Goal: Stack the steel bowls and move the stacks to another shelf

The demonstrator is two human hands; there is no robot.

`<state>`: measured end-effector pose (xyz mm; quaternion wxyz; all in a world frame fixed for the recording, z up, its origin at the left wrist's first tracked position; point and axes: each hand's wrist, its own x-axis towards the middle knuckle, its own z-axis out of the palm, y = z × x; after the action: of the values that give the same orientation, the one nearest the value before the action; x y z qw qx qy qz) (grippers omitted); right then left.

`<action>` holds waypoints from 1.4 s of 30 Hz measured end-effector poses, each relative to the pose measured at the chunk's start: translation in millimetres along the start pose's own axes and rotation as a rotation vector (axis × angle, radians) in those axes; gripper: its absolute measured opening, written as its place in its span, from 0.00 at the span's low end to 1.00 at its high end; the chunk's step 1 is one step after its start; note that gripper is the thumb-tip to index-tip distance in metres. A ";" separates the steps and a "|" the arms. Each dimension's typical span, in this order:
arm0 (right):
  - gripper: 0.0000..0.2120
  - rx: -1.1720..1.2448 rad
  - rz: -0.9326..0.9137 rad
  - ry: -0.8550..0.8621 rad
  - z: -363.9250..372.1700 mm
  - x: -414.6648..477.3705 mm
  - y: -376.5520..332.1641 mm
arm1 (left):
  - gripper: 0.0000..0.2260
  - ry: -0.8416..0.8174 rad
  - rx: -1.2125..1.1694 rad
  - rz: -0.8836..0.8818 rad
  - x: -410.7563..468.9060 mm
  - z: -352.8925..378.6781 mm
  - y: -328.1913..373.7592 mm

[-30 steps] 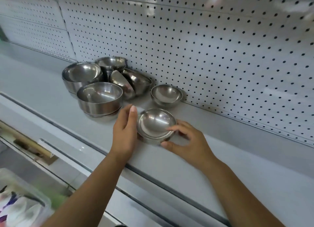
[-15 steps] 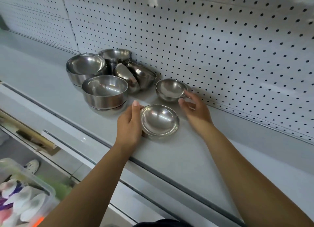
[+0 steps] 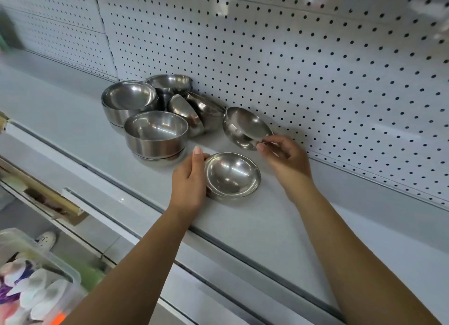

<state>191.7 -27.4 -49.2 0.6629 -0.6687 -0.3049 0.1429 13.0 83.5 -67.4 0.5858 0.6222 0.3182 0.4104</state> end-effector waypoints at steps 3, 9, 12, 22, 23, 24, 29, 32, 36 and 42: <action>0.10 0.069 -0.052 -0.057 2.8 -19.4 -9.8 | 0.19 0.013 0.009 -0.020 0.2 -1.5 -1.1; 0.15 0.102 -0.165 -0.183 2.0 -50.6 1.3 | 0.23 -0.044 -0.097 -0.031 1.0 -6.2 -2.1; 0.10 0.027 -0.123 -0.226 -1.0 -55.2 2.1 | 0.22 -0.070 -0.163 -0.064 0.8 -8.2 -2.3; 0.20 -0.061 -0.071 -0.379 -21.6 -49.7 2.0 | 0.31 -0.259 0.070 0.124 -6.0 -13.6 1.7; 0.22 -0.066 -0.067 -0.378 -24.4 -48.6 0.2 | 0.33 -0.292 0.088 0.122 -5.9 -14.5 -0.4; 0.23 -0.058 -0.059 -0.366 -27.2 -47.1 -2.3 | 0.38 -0.322 0.114 0.118 -5.3 -15.5 -3.3; 0.15 -0.115 -0.005 -0.253 -27.7 -21.9 -18.5 | 0.61 -0.419 0.251 0.069 -7.3 -12.3 -4.2; 0.11 -0.177 -0.067 -0.256 -10.1 3.7 -29.8 | 0.58 -0.348 0.252 0.090 -8.2 -10.2 -1.9; 0.09 -0.193 -0.166 -0.279 25.3 39.5 -34.5 | 0.55 -0.233 0.219 0.107 -9.6 -12.1 -5.4; 0.15 -0.452 -0.142 -0.323 71.4 97.0 -29.0 | 0.50 -0.112 0.200 0.110 -8.9 -10.9 -4.5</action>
<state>217.8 85.7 -6.1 0.4483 -0.7449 -0.4770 0.1292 -0.4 81.3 -73.4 0.5141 0.7160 0.2897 0.3730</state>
